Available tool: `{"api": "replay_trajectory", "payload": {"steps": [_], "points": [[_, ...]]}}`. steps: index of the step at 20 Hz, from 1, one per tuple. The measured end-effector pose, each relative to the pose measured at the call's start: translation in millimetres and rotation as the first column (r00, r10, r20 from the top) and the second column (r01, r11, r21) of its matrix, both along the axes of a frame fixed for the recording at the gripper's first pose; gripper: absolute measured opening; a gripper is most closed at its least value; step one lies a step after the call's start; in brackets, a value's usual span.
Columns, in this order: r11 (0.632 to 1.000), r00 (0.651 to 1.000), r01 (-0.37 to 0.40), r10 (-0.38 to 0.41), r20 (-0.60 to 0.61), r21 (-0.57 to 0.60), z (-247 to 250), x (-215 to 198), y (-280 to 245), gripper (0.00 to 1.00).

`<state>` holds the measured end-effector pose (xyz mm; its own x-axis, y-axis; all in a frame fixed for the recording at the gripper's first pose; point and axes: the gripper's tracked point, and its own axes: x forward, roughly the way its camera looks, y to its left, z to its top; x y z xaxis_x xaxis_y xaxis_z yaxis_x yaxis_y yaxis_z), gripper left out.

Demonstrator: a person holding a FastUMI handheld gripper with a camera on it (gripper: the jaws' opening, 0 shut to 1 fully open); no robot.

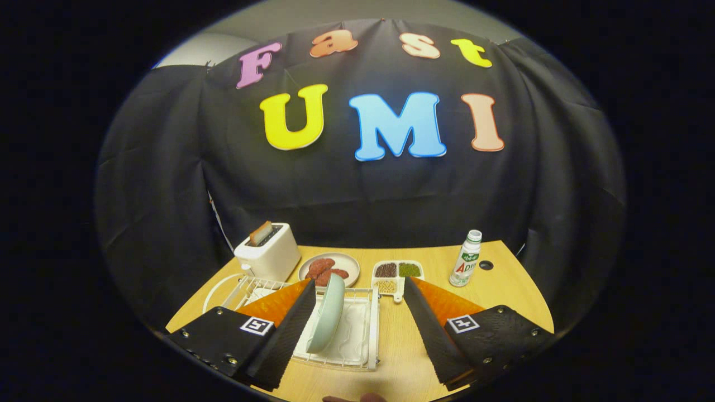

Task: Take the plate from the dish rack, then take the spoon from the basket and place it into the plate.

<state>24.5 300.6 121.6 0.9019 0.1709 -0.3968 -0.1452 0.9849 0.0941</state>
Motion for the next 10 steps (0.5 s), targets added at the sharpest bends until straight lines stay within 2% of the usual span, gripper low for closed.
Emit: {"api": "replay_trajectory", "payload": {"steps": [2,5,10], "points": [[1.0,0.995,-0.02,0.02,-0.101,0.001,-14.0,5.0,11.8,0.97],[1.0,0.977,-0.007,0.01,-0.215,0.014,-31.0,17.0,23.3,0.97],[1.0,0.904,-0.007,0.015,-0.428,0.021,-70.7,25.2,43.4,0.98]]}}
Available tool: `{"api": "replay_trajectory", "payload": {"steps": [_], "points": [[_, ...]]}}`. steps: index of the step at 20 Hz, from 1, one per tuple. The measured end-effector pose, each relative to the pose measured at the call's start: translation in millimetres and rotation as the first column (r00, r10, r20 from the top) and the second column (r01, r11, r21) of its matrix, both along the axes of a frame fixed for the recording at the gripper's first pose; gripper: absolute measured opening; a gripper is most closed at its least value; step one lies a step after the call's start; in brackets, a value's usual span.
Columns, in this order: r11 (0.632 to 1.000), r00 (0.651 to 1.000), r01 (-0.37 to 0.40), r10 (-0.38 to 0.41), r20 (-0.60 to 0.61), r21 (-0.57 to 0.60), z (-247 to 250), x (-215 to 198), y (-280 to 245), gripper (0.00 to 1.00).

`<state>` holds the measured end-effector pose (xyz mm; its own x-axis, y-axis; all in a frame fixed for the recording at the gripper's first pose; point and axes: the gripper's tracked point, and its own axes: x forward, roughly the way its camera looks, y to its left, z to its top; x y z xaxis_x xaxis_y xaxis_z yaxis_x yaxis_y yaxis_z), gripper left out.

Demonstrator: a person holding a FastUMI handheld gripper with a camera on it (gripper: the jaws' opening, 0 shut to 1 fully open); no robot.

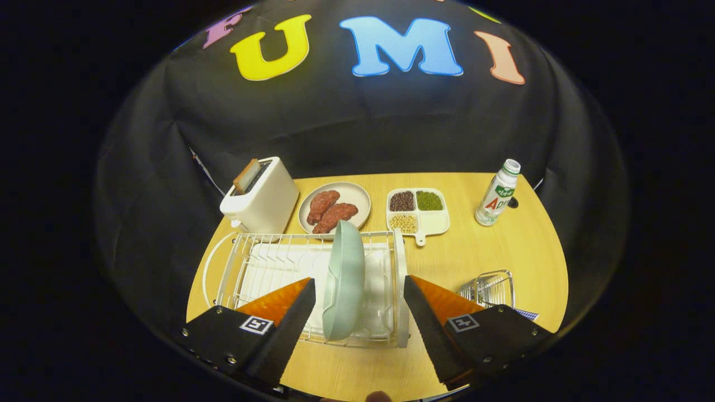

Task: Take the plate from the dish rack, then take the spoon from the basket and place it into the plate.

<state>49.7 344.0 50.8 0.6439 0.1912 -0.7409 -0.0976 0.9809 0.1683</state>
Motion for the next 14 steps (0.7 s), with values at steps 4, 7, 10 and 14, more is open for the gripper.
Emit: {"api": "replay_trajectory", "payload": {"steps": [4,7,10,14], "points": [[0.998,0.996,0.042,-0.046,-0.082,-0.047,-18.9,16.8,-0.5,0.98],[0.996,0.987,0.051,-0.061,-0.146,-0.068,-27.4,19.8,1.7,0.98],[0.993,0.984,0.05,-0.067,-0.165,-0.109,-32.6,28.5,1.7,0.98],[0.985,0.966,0.061,-0.099,-0.24,-0.163,-48.9,33.0,4.5,0.98]]}}
